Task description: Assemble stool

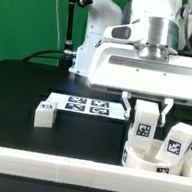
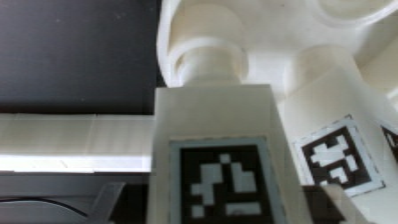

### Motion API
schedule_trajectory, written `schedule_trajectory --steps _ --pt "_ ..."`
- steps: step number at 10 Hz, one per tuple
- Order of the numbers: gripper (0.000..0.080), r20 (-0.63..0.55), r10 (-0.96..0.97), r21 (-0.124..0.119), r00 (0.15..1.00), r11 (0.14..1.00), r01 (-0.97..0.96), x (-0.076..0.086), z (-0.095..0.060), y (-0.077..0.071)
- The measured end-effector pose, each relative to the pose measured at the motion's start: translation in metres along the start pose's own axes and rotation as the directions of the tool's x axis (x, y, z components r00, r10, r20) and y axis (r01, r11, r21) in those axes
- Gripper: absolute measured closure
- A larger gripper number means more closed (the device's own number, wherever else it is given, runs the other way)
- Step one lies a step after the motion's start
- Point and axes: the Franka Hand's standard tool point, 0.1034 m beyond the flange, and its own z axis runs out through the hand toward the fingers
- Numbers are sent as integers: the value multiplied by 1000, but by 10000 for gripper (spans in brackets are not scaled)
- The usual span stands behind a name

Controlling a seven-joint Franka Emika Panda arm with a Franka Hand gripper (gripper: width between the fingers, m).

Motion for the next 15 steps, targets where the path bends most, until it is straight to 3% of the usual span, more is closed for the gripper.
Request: schedule_trajectory --steps 15 --pt "462 39 4 3 999 1000 -4 -8 -1 2"
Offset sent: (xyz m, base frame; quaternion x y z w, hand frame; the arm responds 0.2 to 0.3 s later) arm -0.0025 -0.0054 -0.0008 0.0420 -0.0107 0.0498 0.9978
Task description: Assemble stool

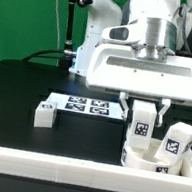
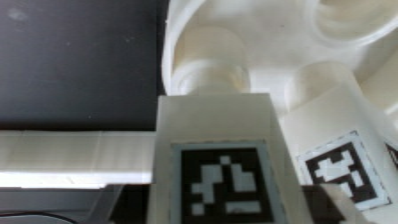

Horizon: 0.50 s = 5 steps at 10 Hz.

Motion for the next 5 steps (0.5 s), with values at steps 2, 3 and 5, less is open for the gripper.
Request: schedule_trajectory --steps 2,3,5 --pt "286 12 0 2 1000 1000 0 -1 1 -1" --pt "193 16 1 5 1000 1000 -1 1 -1 -2" --pt "158 23 3 12 1000 1000 -3 6 -6 -4"
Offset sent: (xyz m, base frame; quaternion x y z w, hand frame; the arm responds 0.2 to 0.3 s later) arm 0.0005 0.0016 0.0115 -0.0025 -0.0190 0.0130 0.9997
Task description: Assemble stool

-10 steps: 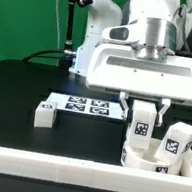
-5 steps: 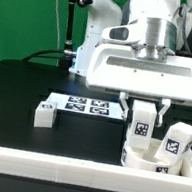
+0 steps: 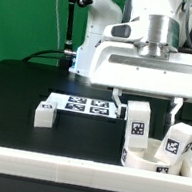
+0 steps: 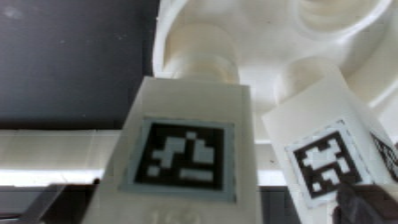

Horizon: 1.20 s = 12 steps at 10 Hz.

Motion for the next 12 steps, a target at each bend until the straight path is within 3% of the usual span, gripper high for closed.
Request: schedule_trajectory --steps 6,11,12 --pt "150 21 2 10 1000 1000 -3 22 -20 10" --pt "150 59 4 15 998 1000 -5 19 -17 10" --pt "150 160 7 36 987 999 -13 16 -15 6"
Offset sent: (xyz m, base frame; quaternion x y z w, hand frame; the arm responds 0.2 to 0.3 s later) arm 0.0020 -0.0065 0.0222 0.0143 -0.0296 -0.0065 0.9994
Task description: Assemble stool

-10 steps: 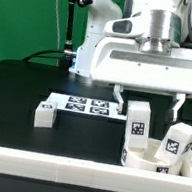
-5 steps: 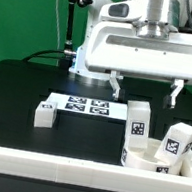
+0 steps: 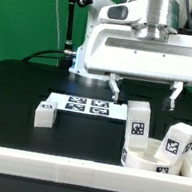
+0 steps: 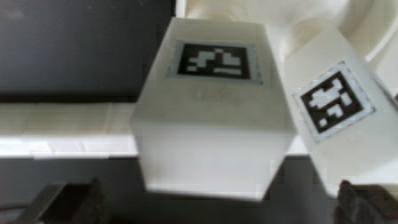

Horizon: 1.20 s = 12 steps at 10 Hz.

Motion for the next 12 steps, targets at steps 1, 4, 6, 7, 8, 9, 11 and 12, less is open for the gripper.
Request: schedule_trajectory --steps 1,4,6,7,8,9,11,12 --pt "150 50 5 9 999 1000 -6 4 0 1" --pt "150 248 21 34 969 999 -30 1 3 7" --pt "150 255 20 37 967 999 -30 5 3 6" --pt "150 256 20 37 966 999 -31 4 4 6" --pt "150 257 20 37 966 999 -31 3 6 5" --pt "150 253 28 33 967 999 -38 1 9 1" --pt "150 250 24 31 968 999 -33 -2 13 0" --pt "150 248 25 30 968 999 -33 -1 13 1"
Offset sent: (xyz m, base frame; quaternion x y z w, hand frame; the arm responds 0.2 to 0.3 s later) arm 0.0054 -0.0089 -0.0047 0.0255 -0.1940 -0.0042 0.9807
